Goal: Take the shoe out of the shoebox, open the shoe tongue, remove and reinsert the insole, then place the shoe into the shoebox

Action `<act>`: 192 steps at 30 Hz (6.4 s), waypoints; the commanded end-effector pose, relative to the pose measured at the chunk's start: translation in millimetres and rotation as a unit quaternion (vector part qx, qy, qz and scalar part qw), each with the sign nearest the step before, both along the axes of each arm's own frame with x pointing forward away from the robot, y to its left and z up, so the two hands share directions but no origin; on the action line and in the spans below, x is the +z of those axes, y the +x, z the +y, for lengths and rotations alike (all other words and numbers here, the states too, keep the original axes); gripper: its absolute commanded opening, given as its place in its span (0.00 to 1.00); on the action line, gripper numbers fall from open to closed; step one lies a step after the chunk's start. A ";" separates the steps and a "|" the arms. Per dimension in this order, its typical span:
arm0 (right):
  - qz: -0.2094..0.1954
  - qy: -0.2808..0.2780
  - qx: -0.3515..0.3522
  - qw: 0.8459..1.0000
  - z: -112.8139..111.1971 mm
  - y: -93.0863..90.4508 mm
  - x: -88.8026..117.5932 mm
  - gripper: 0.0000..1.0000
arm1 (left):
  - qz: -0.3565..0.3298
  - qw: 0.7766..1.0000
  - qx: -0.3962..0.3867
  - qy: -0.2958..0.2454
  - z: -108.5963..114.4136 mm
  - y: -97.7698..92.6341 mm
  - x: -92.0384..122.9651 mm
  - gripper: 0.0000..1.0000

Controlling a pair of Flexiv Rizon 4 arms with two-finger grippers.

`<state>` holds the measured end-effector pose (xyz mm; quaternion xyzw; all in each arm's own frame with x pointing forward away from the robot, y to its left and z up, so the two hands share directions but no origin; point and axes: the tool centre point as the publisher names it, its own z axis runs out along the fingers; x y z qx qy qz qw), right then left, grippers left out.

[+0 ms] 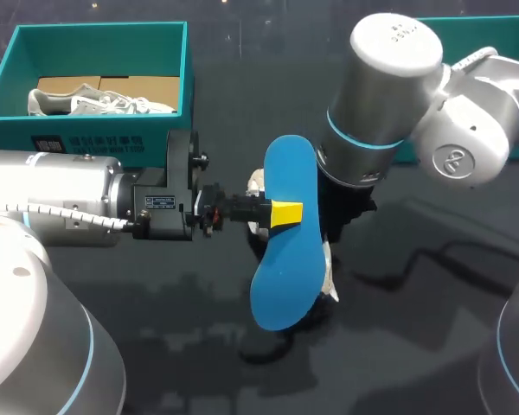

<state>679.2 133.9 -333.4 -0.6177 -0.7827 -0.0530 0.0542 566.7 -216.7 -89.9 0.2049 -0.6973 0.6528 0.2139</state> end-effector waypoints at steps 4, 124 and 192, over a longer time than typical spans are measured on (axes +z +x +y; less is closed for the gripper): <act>-0.013 -0.002 -0.056 0.998 3.9 -7.8 -5.4 0.00 | 0.000 1.000 0.002 -0.001 -0.4 -2.4 -1.2 0.00; 0.035 0.277 -0.036 0.960 -40.0 -8.8 88.6 1.00 | 0.000 1.000 0.002 -0.001 -0.4 -2.4 -1.2 0.00; 0.068 0.580 -0.080 0.807 -25.4 6.1 161.6 1.00 | -0.222 0.975 0.009 -0.011 7.6 37.0 12.2 0.00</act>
